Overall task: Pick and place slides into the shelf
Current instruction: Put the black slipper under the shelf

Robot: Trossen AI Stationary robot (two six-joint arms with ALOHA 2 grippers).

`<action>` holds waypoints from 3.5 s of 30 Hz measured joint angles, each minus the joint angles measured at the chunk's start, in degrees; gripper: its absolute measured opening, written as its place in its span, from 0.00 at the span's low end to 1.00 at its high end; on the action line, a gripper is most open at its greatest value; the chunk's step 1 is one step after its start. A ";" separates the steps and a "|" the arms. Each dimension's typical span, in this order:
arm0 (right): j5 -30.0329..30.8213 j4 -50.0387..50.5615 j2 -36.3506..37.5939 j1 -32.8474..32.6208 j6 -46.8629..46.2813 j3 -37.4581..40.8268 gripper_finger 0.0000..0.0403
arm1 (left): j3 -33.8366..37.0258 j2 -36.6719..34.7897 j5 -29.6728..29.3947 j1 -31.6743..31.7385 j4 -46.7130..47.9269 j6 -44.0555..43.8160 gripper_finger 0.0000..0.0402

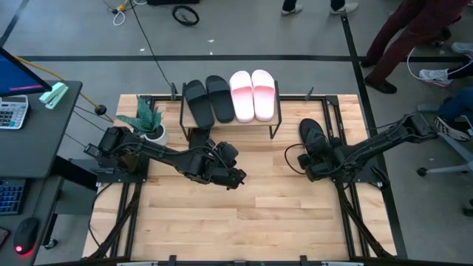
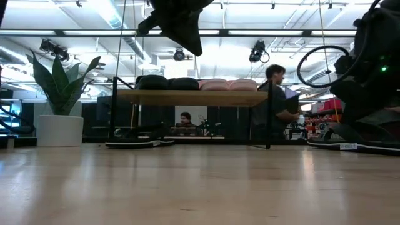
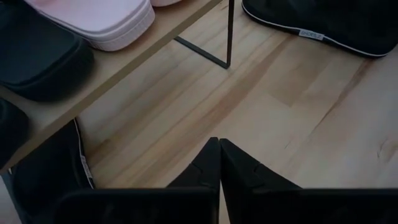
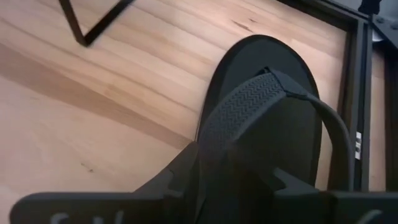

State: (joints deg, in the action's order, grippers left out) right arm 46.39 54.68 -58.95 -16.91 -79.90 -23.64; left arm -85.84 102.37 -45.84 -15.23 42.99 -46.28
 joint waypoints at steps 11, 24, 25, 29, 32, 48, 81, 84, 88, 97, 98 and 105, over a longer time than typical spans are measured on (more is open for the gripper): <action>-3.71 -3.90 -7.10 3.55 -1.23 0.00 0.24 | 0.00 0.00 0.00 0.00 0.02 0.00 0.05; -4.61 -5.60 -7.42 6.10 1.13 0.00 0.19 | 0.00 0.00 0.00 0.00 0.04 -0.02 0.05; -4.61 -5.59 -7.42 6.17 1.71 0.00 0.17 | 0.00 0.00 0.00 0.00 0.02 -0.02 0.05; -4.57 -5.62 -7.42 6.15 4.50 0.00 0.05 | 0.01 0.00 0.00 0.00 0.03 -0.01 0.04; -4.55 -5.69 -7.33 5.93 6.01 0.00 0.02 | 0.02 0.00 0.02 0.00 0.03 0.00 0.03; -1.77 1.86 -7.35 -6.95 1.29 -9.73 0.01 | 0.01 0.00 0.02 -0.65 0.04 -0.01 0.04; -11.44 -61.83 -39.84 -2.46 39.22 -20.90 0.03 | -16.99 -0.04 -0.01 -7.05 -2.78 19.03 0.06; -12.30 -62.05 -39.66 -0.92 46.35 -20.90 0.07 | -18.64 -0.09 -0.04 -8.08 2.69 19.10 0.05; -11.55 -62.12 -36.38 -0.14 50.05 -20.89 0.11 | -18.97 -0.07 -0.02 -9.56 8.67 18.45 0.03; -22.42 -56.09 -26.11 -1.31 50.96 -20.90 0.19 | -16.87 -0.04 0.02 -12.80 11.93 13.15 0.04; -22.96 -53.46 -24.92 -2.13 50.29 -20.90 0.19 | -16.87 -0.04 0.01 -13.29 12.48 12.03 0.05; -18.13 -32.32 -23.24 -9.79 38.39 -20.87 0.03 | -16.87 -0.04 0.04 -16.61 13.96 9.38 0.02</action>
State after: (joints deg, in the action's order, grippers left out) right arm 28.26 22.36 -82.18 -26.70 -41.51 -44.51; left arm -102.72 102.32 -45.80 -31.84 56.95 -36.90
